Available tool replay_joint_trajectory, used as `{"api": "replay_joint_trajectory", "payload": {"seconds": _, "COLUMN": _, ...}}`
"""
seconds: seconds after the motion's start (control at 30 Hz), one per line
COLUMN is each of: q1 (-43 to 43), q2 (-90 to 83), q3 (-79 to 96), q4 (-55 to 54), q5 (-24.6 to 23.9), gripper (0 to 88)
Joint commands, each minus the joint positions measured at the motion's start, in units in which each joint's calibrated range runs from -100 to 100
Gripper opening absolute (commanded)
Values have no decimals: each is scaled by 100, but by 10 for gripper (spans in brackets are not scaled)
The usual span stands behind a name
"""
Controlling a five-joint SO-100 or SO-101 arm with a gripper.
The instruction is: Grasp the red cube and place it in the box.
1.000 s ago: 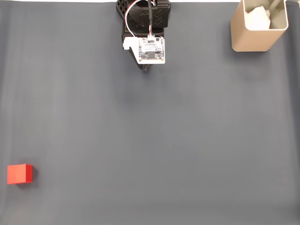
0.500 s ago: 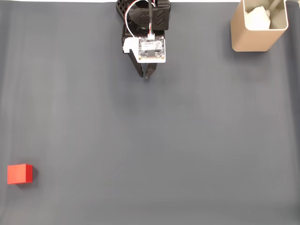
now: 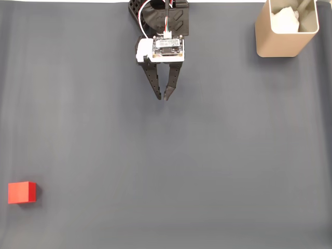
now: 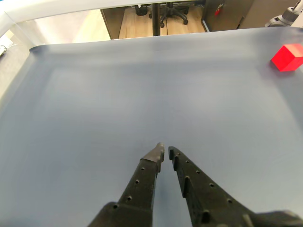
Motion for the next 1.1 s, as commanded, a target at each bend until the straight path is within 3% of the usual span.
{"api": "replay_joint_trajectory", "payload": {"seconds": 0.0, "q1": -87, "q2": 242, "q3": -587, "q4": -235, "q5": -44, "gripper": 3}}
{"api": "replay_joint_trajectory", "payload": {"seconds": 0.53, "q1": -59, "q2": 2850, "q3": -3635, "q4": -350, "q5": -205, "gripper": 3}}
{"api": "replay_joint_trajectory", "payload": {"seconds": 1.07, "q1": 779, "q2": 5346, "q3": -6372, "q4": -145, "q5": -147, "gripper": 2}}
